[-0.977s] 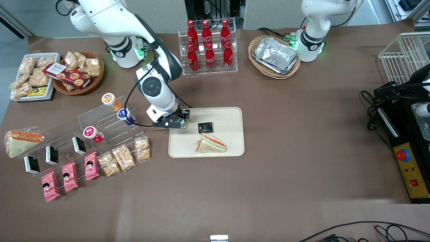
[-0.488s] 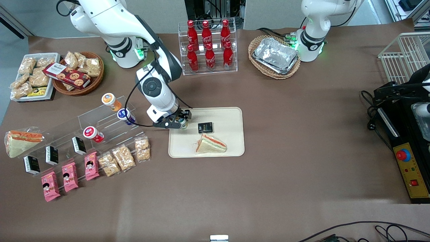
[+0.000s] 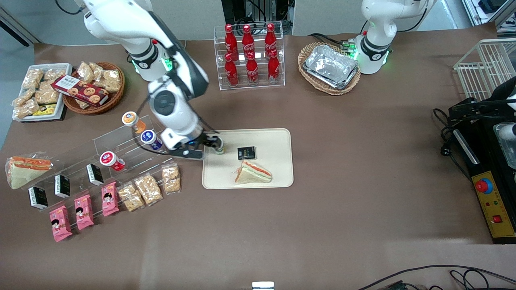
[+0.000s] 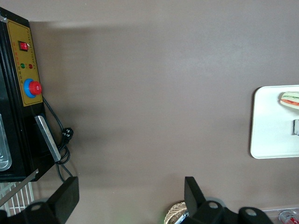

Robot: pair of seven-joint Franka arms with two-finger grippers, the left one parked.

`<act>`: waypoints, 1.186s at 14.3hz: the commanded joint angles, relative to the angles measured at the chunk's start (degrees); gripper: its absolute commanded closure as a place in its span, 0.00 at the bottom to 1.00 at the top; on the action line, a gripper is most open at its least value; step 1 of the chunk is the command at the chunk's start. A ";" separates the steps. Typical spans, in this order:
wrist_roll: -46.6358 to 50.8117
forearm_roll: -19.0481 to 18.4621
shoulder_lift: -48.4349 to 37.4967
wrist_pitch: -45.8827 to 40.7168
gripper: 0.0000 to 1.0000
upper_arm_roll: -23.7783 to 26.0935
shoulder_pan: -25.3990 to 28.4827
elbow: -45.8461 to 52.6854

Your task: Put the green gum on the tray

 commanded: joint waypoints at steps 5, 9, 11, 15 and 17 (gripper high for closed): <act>-10.95 -5.85 -10.38 -24.76 0.00 0.03 -15.59 12.39; -17.19 -5.95 -10.83 -32.94 0.00 0.03 -21.48 19.15; -19.04 -5.95 -10.74 -35.83 0.00 0.03 -24.64 21.88; -27.80 -5.60 -10.48 -40.86 0.00 0.03 -30.79 27.24; -35.63 -5.07 -9.60 -41.03 0.00 -0.15 -33.87 28.48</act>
